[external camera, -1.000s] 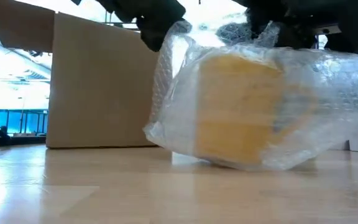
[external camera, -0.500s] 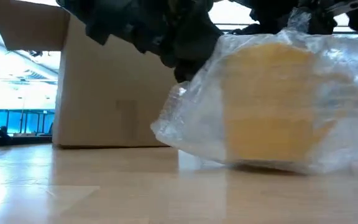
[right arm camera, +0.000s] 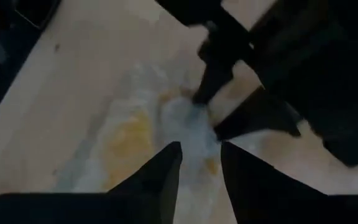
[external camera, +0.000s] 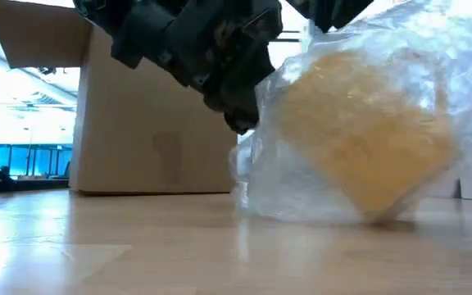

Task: Wrap mug
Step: Wrap the yellow mug with the bubble wrap

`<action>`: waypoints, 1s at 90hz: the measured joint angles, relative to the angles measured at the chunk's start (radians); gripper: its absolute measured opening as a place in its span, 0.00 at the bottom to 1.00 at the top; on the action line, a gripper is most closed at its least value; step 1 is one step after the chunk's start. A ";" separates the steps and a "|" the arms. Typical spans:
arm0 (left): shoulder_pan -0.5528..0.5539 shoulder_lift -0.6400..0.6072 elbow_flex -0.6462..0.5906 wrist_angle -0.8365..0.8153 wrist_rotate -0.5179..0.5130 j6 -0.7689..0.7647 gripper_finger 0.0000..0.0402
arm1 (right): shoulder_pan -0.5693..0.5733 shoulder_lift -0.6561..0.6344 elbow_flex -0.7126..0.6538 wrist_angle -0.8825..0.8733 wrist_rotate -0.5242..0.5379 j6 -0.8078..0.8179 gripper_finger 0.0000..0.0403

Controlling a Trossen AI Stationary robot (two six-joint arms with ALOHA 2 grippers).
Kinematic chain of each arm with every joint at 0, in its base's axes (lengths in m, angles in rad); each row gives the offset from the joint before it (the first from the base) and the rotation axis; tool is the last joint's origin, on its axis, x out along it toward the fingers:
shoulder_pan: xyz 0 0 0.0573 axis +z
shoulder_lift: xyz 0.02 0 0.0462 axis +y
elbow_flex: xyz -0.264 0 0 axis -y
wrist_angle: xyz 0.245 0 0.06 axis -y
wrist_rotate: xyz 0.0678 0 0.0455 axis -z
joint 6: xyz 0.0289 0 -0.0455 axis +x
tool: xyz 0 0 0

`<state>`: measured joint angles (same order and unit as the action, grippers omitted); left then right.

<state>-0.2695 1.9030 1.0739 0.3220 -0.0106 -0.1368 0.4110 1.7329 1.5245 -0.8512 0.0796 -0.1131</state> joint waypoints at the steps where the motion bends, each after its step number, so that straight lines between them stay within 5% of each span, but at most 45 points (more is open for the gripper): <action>1: 0.000 0.000 0.002 0.001 0.001 0.001 0.25 | 0.000 0.000 -0.005 0.007 -0.004 0.001 0.22; 36: -0.009 0.000 0.147 -0.151 0.004 0.135 0.25 | 0.021 -0.007 -0.359 0.287 -0.152 0.216 0.07; 57: -0.023 -0.044 0.317 -0.601 -0.112 0.181 0.25 | 0.026 -0.005 -0.403 0.341 -0.163 0.205 0.00; 76: -0.141 -0.098 0.371 -0.965 -0.304 -0.045 0.25 | 0.039 -0.001 -0.351 0.191 -0.048 0.175 0.00; 90: -0.249 -0.096 0.283 -0.839 -0.386 -0.227 0.25 | 0.057 0.004 -0.294 0.074 0.063 0.145 0.00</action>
<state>-0.5189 1.8068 1.3569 -0.5167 -0.3962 -0.3634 0.4684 1.7367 1.2306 -0.7767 0.1430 0.0318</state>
